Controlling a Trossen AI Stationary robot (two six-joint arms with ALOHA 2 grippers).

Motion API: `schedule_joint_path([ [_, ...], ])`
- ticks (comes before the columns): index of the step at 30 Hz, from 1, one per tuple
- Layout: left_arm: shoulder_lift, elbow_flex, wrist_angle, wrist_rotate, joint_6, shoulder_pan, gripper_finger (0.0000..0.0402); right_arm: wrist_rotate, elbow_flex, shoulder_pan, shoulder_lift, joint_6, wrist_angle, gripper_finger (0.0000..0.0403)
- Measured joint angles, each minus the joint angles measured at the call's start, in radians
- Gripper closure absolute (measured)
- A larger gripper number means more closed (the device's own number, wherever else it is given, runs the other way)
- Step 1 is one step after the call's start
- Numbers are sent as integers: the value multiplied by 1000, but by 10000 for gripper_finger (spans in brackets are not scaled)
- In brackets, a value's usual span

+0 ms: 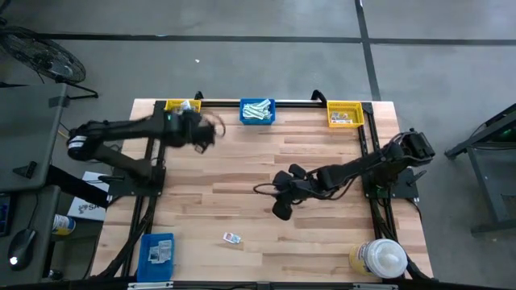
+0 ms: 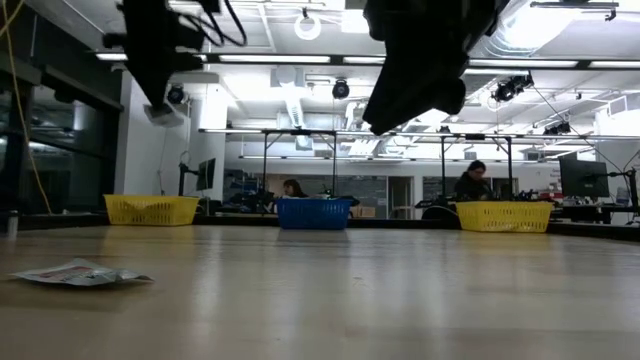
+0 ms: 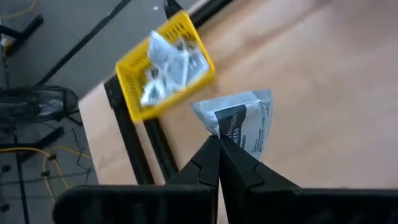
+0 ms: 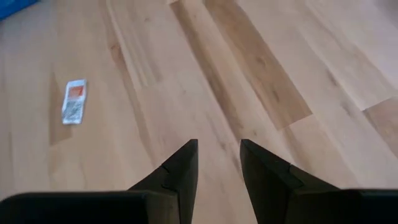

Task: Pick & Place First Aid Supplies
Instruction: Put the gray towelette pack into the left yellow bin

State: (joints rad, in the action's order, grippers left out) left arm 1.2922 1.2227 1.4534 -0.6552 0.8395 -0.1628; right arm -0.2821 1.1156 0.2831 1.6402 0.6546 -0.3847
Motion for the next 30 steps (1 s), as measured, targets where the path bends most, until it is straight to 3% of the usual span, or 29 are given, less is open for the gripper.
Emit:
schedule_joint_path([
  [6, 2, -47, -246, 13, -343, -291, 401, 7, 0, -51, 0, 0, 0, 289],
  [14, 2, -109, -435, 78, -525, -580, 401, 38, 0, -122, 0, -4, 0, 289],
  [22, 63, -159, -555, 140, -547, -744, 401, 51, 0, -183, 0, -6, -1, 289],
  [30, 152, -159, -569, 50, -473, -766, 401, 97, 0, -212, 0, -8, -4, 289],
])
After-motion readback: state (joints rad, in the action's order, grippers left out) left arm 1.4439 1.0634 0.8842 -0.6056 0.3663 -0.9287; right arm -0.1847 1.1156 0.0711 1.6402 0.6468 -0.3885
